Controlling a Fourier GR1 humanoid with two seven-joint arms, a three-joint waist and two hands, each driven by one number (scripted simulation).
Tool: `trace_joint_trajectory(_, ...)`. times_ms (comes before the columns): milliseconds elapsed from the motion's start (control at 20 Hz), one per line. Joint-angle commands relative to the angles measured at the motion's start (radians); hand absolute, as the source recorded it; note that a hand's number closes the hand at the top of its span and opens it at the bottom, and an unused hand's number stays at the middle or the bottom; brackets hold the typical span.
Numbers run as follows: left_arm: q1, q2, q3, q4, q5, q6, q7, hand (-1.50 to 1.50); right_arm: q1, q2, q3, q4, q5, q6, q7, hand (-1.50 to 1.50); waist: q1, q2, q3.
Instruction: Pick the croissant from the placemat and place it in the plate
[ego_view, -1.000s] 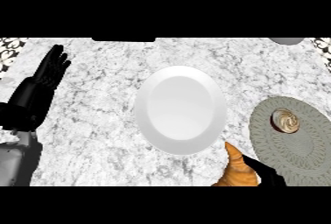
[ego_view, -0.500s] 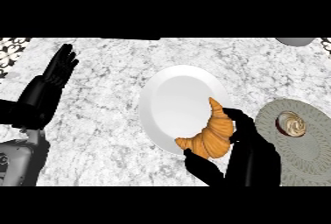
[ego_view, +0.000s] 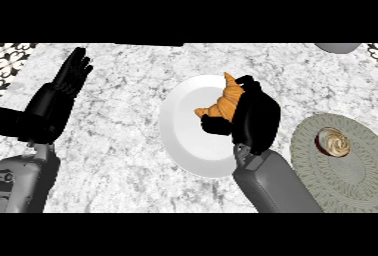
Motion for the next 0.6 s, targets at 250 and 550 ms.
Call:
trace_joint_trajectory(250, 0.026, 0.005, 0.006, -0.031, 0.014, -0.018, 0.015, 0.00, -0.123, 0.009, -0.125, 0.373, -0.198, -0.394, -0.015, -1.50, 0.016, -0.001, 0.002)
trace_joint_trajectory(550, -0.021, 0.002, 0.015, 0.035, 0.001, -0.018, -0.013, 0.00, -0.272, 0.009, -0.109, 0.522, -0.289, -0.635, -0.104, -1.50, 0.012, 0.003, 0.001)
